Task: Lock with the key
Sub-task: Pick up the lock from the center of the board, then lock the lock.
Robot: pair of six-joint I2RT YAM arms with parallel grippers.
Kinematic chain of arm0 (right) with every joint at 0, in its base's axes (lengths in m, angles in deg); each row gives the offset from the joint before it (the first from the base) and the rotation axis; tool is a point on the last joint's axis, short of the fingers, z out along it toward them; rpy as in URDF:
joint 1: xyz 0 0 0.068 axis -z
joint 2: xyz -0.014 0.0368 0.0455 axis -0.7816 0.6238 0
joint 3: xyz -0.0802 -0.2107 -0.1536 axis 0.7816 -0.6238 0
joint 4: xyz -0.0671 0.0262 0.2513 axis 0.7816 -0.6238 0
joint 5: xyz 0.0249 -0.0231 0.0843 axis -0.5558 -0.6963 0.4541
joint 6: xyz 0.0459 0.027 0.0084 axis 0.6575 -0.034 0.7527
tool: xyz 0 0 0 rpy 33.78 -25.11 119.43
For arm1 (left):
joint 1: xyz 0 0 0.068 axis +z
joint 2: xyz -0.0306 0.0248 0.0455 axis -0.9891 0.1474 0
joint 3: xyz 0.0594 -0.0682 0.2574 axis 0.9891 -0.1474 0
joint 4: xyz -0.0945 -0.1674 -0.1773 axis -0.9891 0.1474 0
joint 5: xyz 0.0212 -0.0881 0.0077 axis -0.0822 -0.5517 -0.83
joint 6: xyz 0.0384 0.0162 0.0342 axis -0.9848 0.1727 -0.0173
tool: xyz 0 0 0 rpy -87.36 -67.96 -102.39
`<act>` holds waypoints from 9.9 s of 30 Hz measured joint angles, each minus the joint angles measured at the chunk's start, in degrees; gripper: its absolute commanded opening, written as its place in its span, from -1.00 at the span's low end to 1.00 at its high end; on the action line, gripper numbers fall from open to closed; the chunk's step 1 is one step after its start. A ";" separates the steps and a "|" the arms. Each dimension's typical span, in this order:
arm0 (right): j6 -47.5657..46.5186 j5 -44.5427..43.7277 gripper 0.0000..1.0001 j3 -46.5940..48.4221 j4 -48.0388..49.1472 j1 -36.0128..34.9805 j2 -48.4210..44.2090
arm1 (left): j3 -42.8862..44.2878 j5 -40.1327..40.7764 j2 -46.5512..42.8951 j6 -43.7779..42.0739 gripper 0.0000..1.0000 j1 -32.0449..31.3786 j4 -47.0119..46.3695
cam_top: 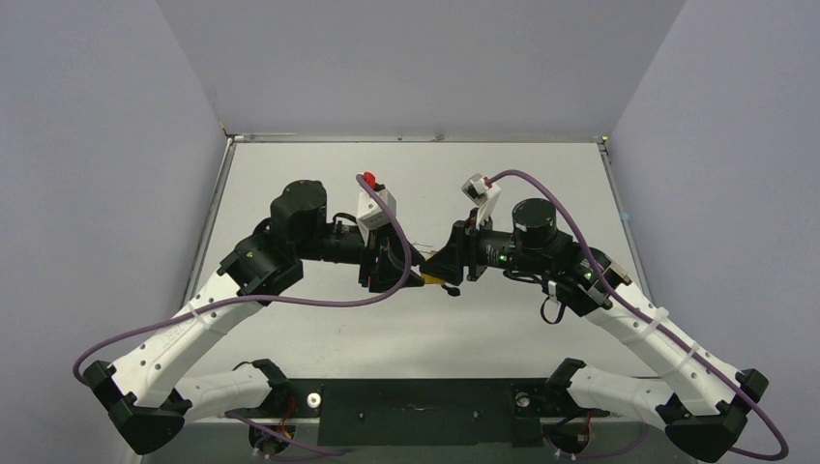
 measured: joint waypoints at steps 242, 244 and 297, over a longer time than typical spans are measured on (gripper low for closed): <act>6.82 7.85 -1.00 -0.50 30.25 5.20 -3.28 | 9.97 -9.51 2.82 35.30 -0.54 15.15 -16.65; 7.52 7.93 -1.00 -1.01 30.47 5.68 -3.48 | 9.57 -9.49 2.82 35.17 -0.54 15.39 -16.65; 16.15 9.11 -1.00 -3.30 39.04 6.71 -0.13 | 7.61 1.90 0.98 30.14 -1.00 12.33 -16.74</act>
